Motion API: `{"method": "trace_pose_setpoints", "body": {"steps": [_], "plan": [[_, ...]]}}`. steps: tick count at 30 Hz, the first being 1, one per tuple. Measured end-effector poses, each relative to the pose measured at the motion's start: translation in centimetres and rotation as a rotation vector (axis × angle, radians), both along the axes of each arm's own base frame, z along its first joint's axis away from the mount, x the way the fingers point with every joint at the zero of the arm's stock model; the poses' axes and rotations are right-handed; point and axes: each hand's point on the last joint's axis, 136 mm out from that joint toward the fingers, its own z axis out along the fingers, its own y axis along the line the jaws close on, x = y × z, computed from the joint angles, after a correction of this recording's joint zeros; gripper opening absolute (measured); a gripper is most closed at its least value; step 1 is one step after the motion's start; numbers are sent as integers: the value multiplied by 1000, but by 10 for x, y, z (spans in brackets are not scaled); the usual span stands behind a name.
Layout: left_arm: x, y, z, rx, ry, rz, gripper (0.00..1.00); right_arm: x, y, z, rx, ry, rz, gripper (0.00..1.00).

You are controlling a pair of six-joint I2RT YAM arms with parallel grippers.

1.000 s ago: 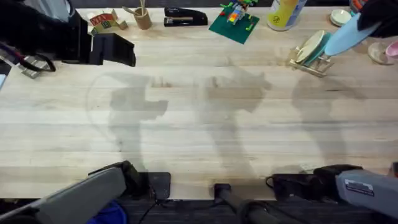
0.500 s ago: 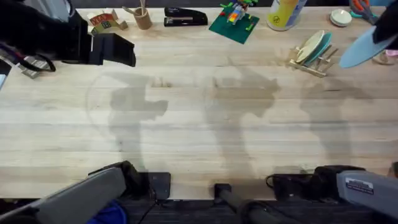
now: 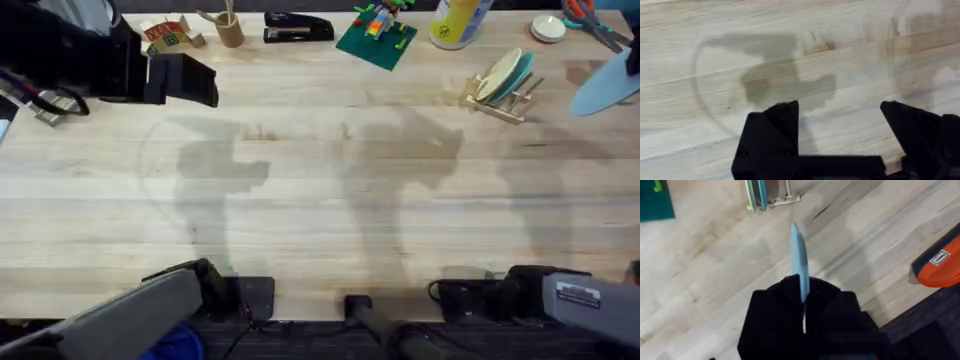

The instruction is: Pick up the plates from the table one by one and place each into a slot on the dish rack.

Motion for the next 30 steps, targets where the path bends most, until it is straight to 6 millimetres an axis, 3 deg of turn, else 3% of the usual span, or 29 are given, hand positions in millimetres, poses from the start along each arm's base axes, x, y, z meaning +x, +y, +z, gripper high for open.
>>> {"method": "trace_pose_setpoints", "body": {"steps": [9,17,30], "plan": [[0,0,0,0,0,0,995,20,-2,-21,-11,93,60,31],[0,0,0,0,0,0,995,51,-8,-24,-29,32,76,31],[0,0,0,0,1,0,995,50,-26,-26,-32,38,28,31]]}}
